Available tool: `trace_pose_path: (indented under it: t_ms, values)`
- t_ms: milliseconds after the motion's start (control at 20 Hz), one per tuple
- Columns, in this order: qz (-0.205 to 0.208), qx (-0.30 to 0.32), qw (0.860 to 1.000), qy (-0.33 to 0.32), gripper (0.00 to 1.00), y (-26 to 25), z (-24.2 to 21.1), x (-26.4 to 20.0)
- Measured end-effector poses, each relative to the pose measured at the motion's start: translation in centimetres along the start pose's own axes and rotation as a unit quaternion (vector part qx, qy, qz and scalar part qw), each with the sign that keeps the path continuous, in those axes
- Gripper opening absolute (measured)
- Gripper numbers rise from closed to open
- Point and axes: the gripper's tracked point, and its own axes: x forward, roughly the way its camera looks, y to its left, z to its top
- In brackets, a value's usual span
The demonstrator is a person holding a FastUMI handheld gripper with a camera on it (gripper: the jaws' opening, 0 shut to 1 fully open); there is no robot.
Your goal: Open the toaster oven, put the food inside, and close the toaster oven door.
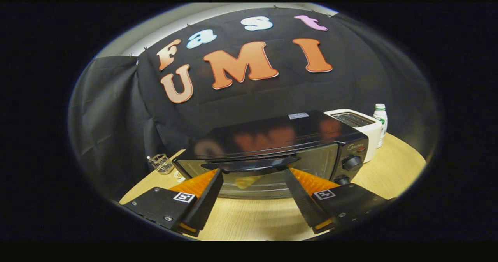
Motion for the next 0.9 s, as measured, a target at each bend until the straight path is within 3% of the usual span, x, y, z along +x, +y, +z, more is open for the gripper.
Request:
trace_pose_path:
  t_ms: [350,700,900]
  values:
    - [0.0,-0.029,0.994,-0.106,0.94,-0.2,5.0,-5.8]
    - [-0.015,-0.084,0.975,-0.205,0.94,-1.0,9.6,-12.1]
    - [-0.001,-0.096,0.967,-0.237,0.94,-0.3,11.1,-15.0]
